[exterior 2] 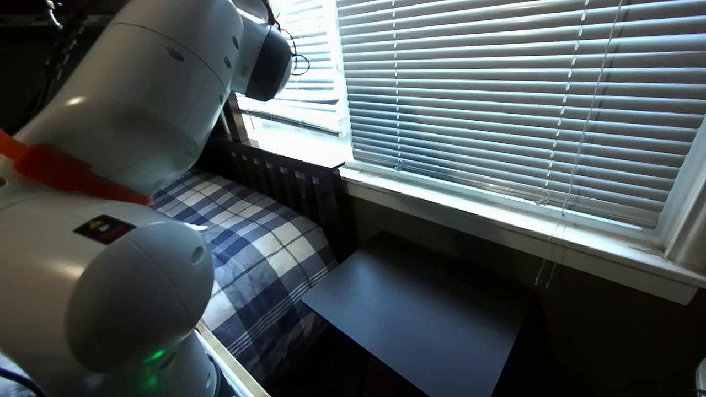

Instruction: Pull the white cord on the left side of the window

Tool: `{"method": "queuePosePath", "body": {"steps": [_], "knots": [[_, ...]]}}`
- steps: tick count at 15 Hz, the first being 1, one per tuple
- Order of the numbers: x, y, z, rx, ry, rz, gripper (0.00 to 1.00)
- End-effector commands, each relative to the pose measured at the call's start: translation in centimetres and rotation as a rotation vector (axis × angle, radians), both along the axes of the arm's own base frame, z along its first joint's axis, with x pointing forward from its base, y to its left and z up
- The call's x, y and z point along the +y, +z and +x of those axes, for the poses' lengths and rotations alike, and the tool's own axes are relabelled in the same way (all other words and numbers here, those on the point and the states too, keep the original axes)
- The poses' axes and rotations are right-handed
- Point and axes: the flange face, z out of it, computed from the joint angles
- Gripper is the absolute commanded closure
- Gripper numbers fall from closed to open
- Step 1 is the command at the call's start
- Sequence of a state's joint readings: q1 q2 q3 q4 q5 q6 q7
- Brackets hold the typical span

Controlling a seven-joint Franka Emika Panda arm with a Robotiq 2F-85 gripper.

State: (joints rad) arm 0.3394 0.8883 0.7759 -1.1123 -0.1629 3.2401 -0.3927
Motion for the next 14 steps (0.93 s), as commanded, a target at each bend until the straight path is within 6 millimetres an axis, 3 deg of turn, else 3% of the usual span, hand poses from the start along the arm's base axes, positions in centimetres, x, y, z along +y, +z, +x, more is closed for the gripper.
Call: {"method": "queuePosePath", "body": {"steps": [1, 3, 7, 11, 14], "knots": [[-1.7, 2.3, -1.9, 0.018, -0.039, 0.025, 1.00], [-2.4, 3.4, -2.7, 0.021, -0.057, 0.034, 1.00], [-6.9, 5.0, -2.6, 0.056, -0.186, -0.023, 1.00], [-11.7, 4.6, -2.7, 0.113, -0.300, -0.124, 1.00], [-12.7, 3.7, -3.7, 0.156, -0.322, -0.206, 1.00]]}}
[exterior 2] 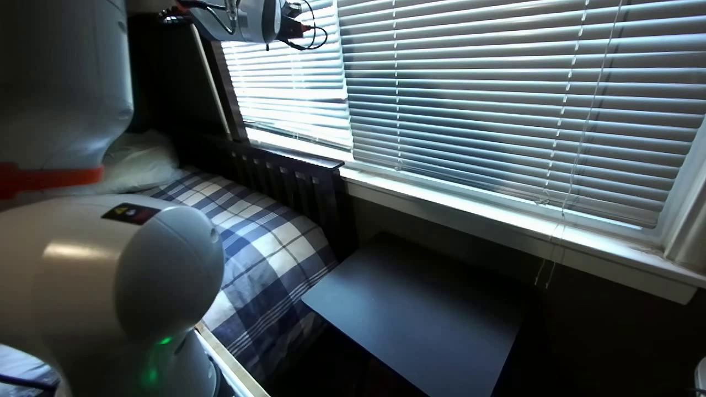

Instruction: Pull the white cord on the left side of the window

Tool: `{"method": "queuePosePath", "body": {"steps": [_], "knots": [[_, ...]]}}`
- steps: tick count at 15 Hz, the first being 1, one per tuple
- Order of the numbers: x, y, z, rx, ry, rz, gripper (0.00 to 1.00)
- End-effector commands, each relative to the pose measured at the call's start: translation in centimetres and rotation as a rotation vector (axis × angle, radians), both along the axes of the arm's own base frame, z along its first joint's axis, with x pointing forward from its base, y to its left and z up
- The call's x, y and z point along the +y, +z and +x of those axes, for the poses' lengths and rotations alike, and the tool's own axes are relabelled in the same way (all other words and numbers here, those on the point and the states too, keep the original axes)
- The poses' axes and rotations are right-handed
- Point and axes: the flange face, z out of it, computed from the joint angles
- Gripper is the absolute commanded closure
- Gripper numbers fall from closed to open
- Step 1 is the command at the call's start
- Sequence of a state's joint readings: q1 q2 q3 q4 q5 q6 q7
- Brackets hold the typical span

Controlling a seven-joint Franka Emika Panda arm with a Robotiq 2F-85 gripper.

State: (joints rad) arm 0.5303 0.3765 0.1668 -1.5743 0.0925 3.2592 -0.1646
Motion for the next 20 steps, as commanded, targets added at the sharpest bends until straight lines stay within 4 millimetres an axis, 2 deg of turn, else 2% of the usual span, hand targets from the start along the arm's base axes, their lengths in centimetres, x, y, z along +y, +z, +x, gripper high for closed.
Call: {"method": "queuePosePath", "body": {"steps": [1, 6, 8, 11, 14, 20], "knots": [[-1.5, -2.1, -2.6, 0.136, -0.029, -0.091, 1.00], [-1.3, -3.1, -4.5, 0.258, -0.050, -0.189, 1.00], [-0.7, -2.5, -5.1, 0.239, -0.045, -0.195, 1.00], [-0.3, -0.9, -5.4, 0.120, -0.029, -0.181, 1.00], [-0.1, 0.3, -5.3, 0.013, -0.017, -0.185, 1.00], [-2.0, 2.1, -3.8, -0.072, -0.079, -0.204, 1.00]]}}
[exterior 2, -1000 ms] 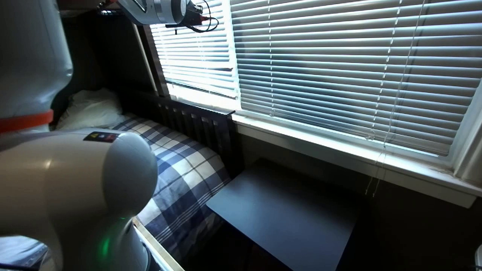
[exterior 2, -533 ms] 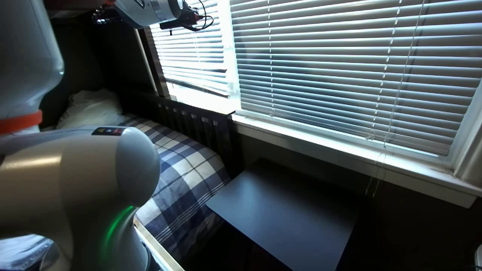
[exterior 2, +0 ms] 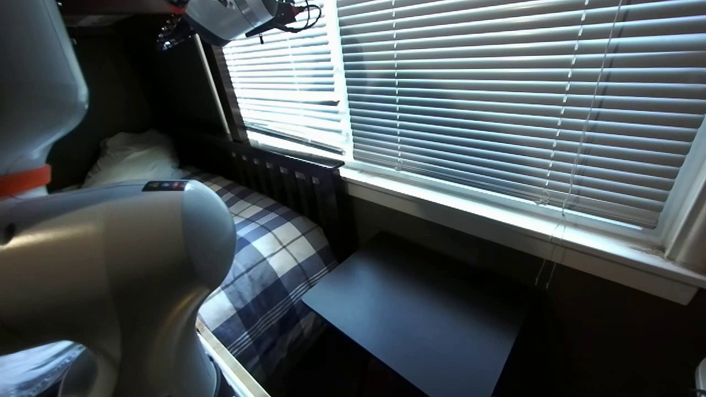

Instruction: Pull the white cord on the left side of the window

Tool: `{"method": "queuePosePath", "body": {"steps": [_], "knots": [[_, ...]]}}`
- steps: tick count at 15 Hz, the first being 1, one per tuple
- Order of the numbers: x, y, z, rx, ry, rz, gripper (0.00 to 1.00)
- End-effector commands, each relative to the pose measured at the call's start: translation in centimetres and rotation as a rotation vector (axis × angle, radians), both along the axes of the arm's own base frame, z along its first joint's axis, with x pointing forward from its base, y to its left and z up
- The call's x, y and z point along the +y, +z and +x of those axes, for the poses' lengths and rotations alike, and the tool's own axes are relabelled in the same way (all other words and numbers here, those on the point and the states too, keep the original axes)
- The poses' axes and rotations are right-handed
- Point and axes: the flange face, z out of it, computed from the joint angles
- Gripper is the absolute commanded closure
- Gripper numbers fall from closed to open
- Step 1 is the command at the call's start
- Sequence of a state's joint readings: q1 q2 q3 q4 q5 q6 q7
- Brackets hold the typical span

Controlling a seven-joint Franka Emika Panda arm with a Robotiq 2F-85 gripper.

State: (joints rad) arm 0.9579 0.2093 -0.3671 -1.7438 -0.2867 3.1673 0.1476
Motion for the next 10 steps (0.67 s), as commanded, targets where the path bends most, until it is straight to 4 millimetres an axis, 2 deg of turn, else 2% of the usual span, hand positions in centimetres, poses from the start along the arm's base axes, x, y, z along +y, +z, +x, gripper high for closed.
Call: {"method": "queuePosePath", "body": {"steps": [1, 10], "knots": [[-0.5, 0.7, 0.6, -0.029, -0.036, 0.002, 1.00], [-1.2, 1.9, 0.7, 0.003, -0.162, -0.035, 1.00]]}}
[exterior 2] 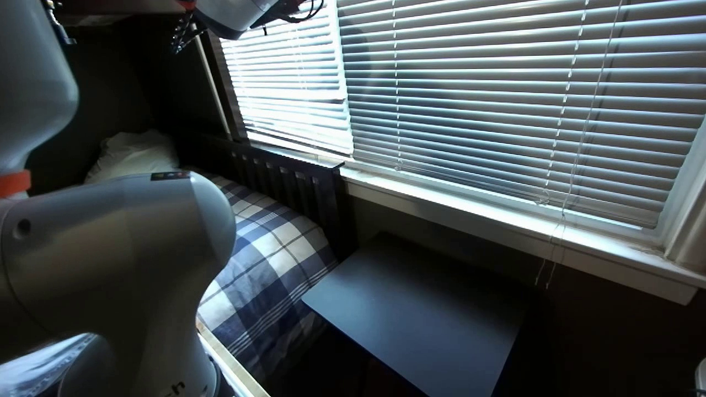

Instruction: Pull the white cord on the left side of the window

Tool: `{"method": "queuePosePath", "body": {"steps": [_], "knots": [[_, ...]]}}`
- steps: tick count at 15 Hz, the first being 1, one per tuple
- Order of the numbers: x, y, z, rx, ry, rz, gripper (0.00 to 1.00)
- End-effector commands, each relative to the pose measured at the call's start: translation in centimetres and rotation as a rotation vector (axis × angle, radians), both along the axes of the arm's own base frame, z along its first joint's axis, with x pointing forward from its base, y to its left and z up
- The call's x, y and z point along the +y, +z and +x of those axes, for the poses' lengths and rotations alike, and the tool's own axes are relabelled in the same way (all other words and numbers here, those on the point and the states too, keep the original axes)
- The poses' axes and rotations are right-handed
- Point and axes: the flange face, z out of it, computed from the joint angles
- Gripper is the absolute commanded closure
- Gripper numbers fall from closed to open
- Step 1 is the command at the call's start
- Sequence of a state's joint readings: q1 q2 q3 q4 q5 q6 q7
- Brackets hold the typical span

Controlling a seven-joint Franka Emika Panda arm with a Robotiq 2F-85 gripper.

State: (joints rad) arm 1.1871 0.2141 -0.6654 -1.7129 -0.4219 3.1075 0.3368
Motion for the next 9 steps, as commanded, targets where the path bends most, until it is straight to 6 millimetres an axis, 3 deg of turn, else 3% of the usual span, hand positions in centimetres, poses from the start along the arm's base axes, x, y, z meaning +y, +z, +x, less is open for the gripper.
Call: {"method": "queuePosePath", "body": {"steps": [1, 9], "knots": [[0.2, 0.4, -0.1, 0.027, -0.086, -0.038, 1.00], [0.0, 0.5, -1.7, 0.067, -0.268, -0.167, 1.00]]}}
